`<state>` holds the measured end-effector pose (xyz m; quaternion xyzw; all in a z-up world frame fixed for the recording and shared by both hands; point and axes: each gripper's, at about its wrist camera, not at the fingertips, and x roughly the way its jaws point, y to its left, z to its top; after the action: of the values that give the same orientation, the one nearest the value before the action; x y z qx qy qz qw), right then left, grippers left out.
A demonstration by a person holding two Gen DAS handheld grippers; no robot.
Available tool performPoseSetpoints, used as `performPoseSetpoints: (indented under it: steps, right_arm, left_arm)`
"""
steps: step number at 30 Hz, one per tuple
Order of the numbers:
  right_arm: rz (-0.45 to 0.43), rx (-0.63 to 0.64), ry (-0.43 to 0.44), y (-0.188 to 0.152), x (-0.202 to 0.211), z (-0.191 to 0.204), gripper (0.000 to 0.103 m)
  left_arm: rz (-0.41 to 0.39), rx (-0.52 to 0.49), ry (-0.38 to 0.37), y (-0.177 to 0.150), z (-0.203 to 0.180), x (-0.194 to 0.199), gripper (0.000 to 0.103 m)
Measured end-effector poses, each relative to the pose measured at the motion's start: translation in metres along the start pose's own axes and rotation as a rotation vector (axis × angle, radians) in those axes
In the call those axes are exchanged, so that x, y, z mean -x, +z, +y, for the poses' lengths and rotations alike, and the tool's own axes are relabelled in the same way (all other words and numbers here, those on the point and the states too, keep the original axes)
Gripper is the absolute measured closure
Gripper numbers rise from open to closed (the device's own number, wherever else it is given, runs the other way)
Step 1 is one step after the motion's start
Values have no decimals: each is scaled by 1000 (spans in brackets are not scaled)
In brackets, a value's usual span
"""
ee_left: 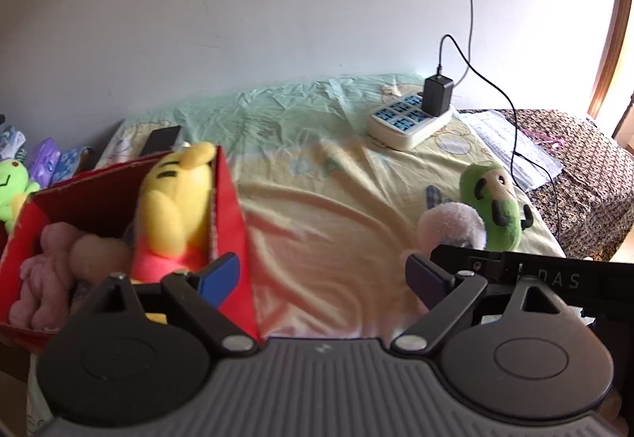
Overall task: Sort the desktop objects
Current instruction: 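Move the right tool to the white bow-tie bunny on the bed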
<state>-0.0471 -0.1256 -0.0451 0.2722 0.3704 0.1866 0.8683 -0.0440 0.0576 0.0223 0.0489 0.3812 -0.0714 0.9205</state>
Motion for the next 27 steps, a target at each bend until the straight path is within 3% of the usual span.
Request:
performPoseSetpoints:
  steps: [17, 27]
  right_arm:
    - [6, -123, -86, 10, 0, -54, 71]
    - [19, -215, -152, 17, -13, -85, 62]
  left_arm:
    - [147, -32, -101, -8, -33, -58, 12]
    - [215, -29, -240, -19, -43, -102, 11]
